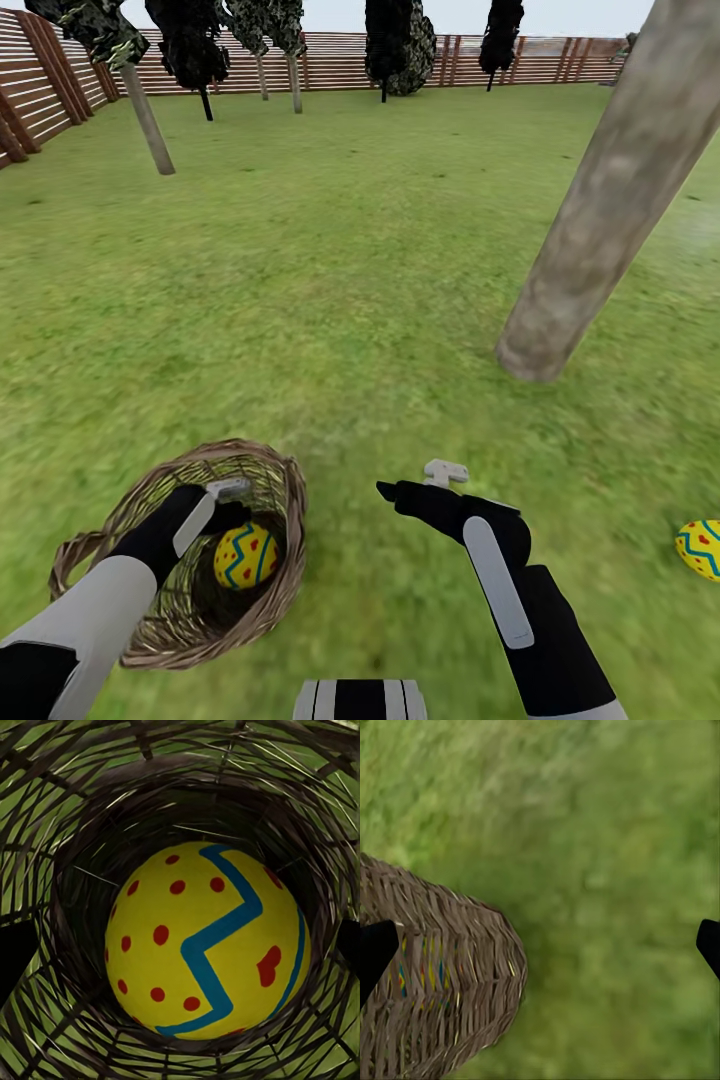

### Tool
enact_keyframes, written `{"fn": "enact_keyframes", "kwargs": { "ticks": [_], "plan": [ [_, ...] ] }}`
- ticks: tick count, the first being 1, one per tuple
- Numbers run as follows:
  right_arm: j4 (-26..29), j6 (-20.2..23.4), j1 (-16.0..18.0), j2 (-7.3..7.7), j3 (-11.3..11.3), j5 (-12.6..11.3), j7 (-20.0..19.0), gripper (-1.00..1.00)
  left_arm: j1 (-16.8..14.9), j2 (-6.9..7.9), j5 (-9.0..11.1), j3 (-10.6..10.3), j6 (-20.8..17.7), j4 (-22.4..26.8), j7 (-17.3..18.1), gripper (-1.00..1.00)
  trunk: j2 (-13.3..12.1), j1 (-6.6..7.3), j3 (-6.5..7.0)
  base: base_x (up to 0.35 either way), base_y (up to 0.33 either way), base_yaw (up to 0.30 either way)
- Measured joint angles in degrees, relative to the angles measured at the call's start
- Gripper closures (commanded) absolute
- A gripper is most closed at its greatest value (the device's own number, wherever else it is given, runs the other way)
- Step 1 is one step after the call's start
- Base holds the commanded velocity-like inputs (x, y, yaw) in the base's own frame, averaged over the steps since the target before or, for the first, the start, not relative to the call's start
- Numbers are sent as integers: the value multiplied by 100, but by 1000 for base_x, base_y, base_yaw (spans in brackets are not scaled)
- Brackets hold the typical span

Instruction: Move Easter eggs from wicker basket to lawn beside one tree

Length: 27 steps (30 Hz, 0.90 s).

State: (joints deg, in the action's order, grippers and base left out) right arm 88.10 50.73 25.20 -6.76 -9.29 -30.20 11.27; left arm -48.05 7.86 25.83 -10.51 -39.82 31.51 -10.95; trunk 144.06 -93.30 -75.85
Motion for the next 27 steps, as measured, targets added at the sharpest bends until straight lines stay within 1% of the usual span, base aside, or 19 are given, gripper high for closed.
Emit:
{"fn": "enact_keyframes", "kwargs": {
  "ticks": [18,24,27],
  "plan": [
    [0,0,-1,0,0,5,1,-100,5,4,2,2,53,16,6,-100,0,-1,0,6,0,0],
    [0,0,-1,0,0,-1,0,-100,2,-1,2,5,82,20,8,-100,8,-17,-132,0,0,0],
    [0,0,-1,0,0,1,0,-100,-5,-2,2,2,91,24,9,-100,8,-16,-133,0,0,0]
  ]
}}
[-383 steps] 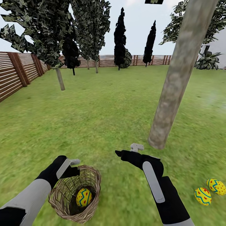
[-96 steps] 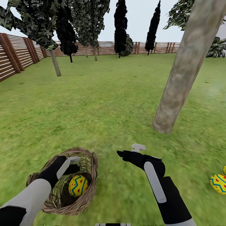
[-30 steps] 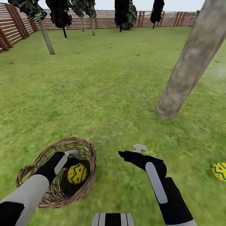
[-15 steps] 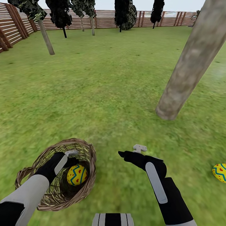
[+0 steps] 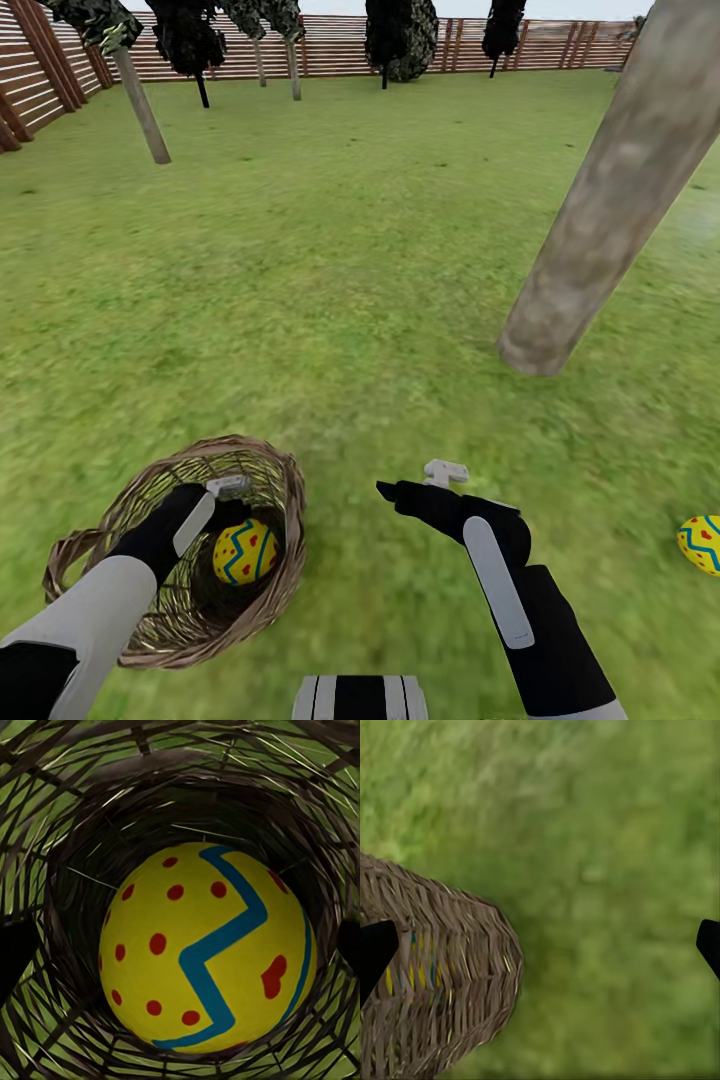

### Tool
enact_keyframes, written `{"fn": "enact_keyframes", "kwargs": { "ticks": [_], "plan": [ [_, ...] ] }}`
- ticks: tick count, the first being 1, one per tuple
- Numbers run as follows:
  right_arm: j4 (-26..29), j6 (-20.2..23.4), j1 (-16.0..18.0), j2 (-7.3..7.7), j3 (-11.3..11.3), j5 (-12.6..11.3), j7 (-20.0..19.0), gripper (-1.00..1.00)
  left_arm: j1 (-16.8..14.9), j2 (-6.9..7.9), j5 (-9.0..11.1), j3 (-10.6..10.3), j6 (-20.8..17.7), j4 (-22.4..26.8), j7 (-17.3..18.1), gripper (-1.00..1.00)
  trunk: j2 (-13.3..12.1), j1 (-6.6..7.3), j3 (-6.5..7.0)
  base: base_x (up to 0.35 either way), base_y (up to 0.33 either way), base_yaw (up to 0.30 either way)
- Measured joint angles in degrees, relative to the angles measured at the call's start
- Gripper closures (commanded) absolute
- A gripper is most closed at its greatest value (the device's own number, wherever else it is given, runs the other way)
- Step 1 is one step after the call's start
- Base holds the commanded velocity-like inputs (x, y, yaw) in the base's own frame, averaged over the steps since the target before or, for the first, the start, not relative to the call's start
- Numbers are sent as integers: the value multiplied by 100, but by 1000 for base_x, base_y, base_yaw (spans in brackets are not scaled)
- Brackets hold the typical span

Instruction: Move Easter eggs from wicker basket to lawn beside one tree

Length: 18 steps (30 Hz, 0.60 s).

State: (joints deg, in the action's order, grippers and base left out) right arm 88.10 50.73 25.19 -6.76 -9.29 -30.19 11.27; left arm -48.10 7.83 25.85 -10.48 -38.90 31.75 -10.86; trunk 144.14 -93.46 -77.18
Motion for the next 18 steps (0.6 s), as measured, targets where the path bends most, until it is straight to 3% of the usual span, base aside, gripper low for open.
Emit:
{"fn": "enact_keyframes", "kwargs": {
  "ticks": [14,18],
  "plan": [
    [0,0,0,0,2,7,6,-100,-14,38,-7,2,183,14,174,-100,5,-10,-89,0,0,0],
    [0,0,0,0,0,12,8,-100,-23,179,-1,3,194,39,207,-100,10,-21,-177,0,0,0]
  ]
}}
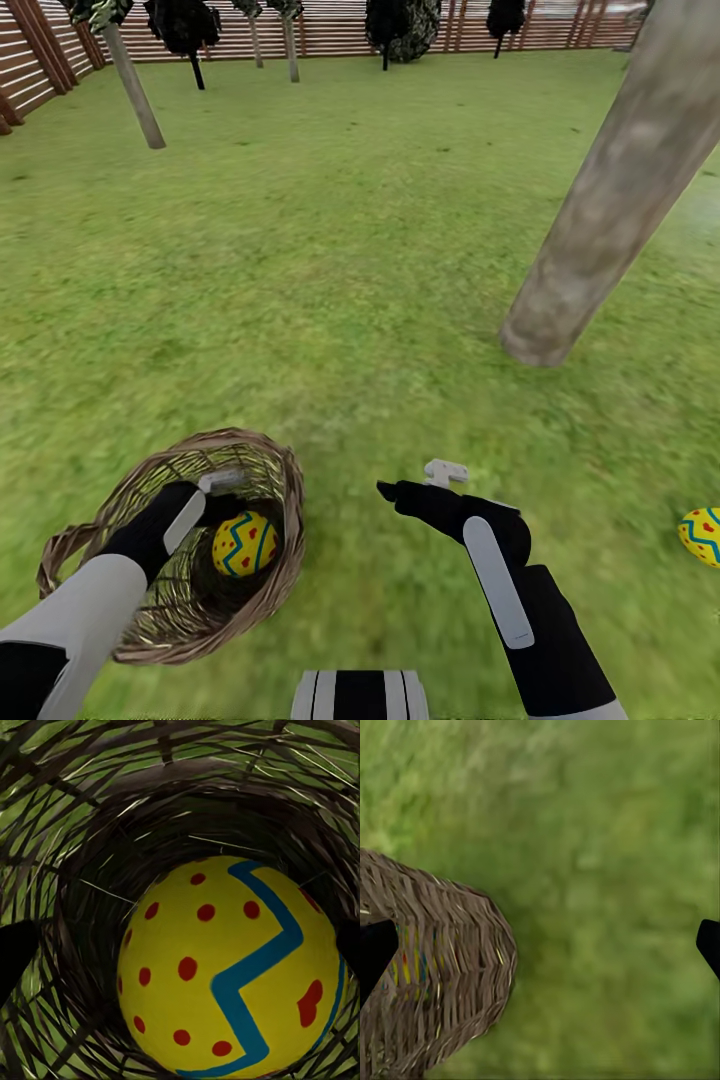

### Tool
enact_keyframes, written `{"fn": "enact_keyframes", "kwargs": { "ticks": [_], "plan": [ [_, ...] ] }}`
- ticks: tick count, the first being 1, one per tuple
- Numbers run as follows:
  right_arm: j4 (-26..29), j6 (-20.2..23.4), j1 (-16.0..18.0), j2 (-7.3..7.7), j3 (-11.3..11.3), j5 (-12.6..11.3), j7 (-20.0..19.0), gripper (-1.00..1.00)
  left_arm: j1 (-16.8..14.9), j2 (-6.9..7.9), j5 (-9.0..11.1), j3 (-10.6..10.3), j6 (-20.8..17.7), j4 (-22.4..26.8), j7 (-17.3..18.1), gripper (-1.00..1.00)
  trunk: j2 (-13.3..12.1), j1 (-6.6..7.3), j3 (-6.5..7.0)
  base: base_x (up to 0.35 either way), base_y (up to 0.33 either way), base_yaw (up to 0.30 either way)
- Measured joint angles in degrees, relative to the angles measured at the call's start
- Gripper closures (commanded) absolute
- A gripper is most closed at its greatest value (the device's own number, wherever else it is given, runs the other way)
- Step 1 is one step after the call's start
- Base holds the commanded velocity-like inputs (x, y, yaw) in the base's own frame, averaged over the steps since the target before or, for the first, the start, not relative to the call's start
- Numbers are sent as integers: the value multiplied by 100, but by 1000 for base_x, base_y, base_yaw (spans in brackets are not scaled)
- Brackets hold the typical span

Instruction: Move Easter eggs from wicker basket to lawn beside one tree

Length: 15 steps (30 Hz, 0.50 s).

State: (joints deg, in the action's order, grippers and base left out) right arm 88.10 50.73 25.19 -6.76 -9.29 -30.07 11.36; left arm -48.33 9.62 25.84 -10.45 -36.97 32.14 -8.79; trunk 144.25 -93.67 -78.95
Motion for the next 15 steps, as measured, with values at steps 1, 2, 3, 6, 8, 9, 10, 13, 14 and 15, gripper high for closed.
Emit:
{"fn": "enact_keyframes", "kwargs": {
  "ticks": [1,2,3,6,8,9,10,13,14,15],
  "plan": [
    [0,0,0,0,0,0,0,-100,0,12,4,0,1,2,8,-100,1,-3,-22,0,0,0],
    [0,0,0,0,0,0,0,-100,1,28,4,-2,5,5,27,-100,3,-5,-44,0,0,0],
    [0,0,0,0,0,1,0,-100,1,34,4,-3,6,6,37,-100,4,-8,-67,0,0,0],
    [0,0,0,0,0,1,-4,-100,1,48,2,-10,10,3,60,-100,8,-15,-133,0,0,0],
    [0,0,0,0,0,1,-6,-100,1,53,1,-9,11,1,68,-100,11,-21,-177,0,0,0],
    [0,0,0,0,0,1,-6,-100,1,54,2,-9,11,-1,69,-100,12,-23,-200,0,0,0],
    [0,0,0,0,0,-2,-6,-100,1,55,1,-9,13,0,72,-100,12,-23,-200,0,0,0],
    [0,0,0,0,0,-6,-7,-100,3,55,1,-22,39,-1,74,-100,12,-23,-200,0,0,0],
    [0,0,0,0,0,-7,-8,-100,3,44,2,-30,91,-17,81,-100,12,-23,-200,0,0,0],
    [0,0,0,0,0,-8,-8,-100,3,33,2,-35,141,-29,85,-100,12,-23,-200,0,0,0]
  ]
}}
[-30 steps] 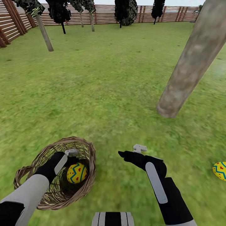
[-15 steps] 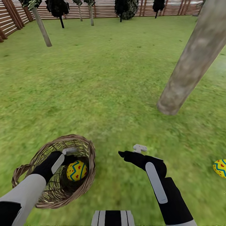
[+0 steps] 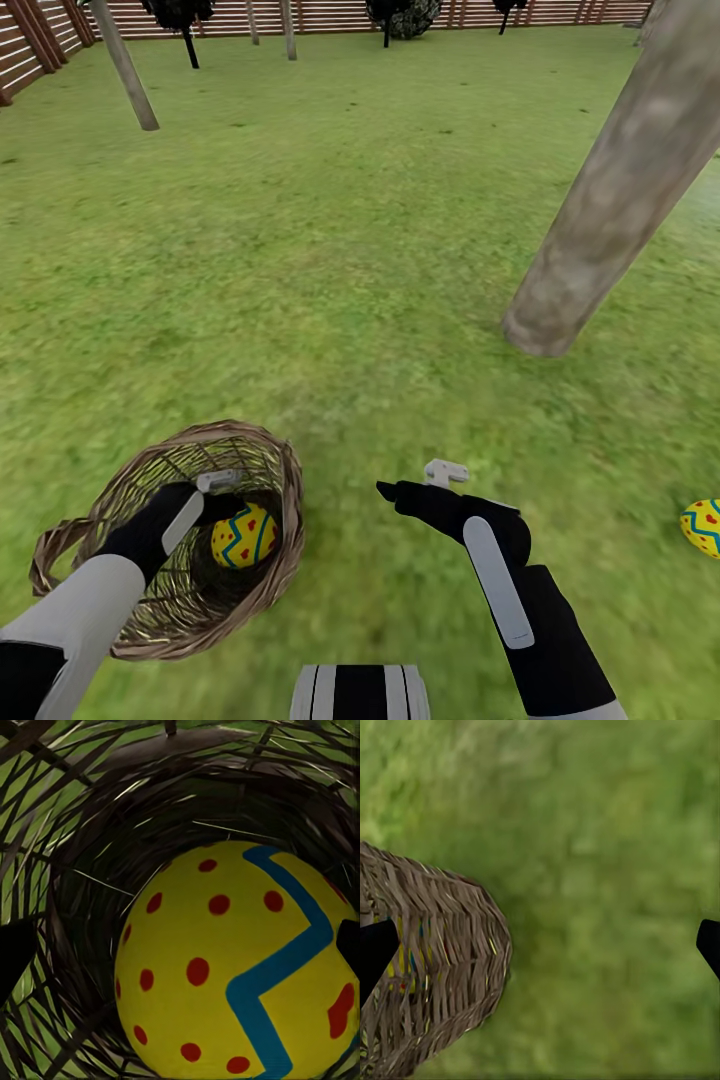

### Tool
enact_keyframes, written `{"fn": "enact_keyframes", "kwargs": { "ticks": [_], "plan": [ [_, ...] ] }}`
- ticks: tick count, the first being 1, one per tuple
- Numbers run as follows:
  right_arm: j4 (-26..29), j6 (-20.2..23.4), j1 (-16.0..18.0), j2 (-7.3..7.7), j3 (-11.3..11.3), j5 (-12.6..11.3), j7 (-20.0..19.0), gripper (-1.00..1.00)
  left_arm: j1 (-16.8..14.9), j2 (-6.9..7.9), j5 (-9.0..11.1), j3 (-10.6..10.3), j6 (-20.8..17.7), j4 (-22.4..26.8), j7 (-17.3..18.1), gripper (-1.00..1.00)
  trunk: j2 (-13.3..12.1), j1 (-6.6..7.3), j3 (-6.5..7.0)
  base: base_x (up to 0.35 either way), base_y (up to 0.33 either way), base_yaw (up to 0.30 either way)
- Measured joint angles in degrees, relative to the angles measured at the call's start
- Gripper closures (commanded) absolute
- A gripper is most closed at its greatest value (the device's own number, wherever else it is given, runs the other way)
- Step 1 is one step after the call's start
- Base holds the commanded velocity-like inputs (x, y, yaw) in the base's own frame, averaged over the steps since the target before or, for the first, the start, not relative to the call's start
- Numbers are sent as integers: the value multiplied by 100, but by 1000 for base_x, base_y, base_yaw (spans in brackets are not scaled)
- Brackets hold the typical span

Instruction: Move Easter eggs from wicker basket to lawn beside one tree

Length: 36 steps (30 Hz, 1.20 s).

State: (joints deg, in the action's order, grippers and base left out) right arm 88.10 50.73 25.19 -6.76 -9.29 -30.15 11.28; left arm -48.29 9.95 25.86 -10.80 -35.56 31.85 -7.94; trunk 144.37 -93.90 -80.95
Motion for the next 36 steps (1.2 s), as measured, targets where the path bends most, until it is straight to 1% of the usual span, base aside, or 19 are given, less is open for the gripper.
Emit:
{"fn": "enact_keyframes", "kwargs": {
  "ticks": [5,13,17,20,31,35,36],
  "plan": [
    [0,0,0,0,0,-1,0,-100,-2,-15,-1,-7,77,-18,55,-100,0,0,0,0,0,0],
    [0,0,0,0,0,-1,0,-100,-3,-19,-2,-8,93,-26,139,-100,0,0,0,0,0,0],
    [0,0,0,0,0,0,0,-100,-2,-19,-3,-8,98,-30,181,-100,5,-11,-88,0,0,0],
    [0,0,0,0,0,-1,0,-100,-3,-19,-13,-7,97,-32,261,-100,5,-10,-89,0,0,0],
    [0,0,0,0,0,-1,1,-100,-3,0,-18,2,92,-36,301,-100,5,-10,-89,0,0,0],
    [0,0,-19,0,0,0,0,-100,-2,13,-15,11,92,-34,365,-100,10,-21,-177,0,0,0],
    [0,0,-21,0,0,-1,0,-100,-3,13,-15,10,92,-33,380,-100,11,-21,-177,0,0,0]
  ]
}}
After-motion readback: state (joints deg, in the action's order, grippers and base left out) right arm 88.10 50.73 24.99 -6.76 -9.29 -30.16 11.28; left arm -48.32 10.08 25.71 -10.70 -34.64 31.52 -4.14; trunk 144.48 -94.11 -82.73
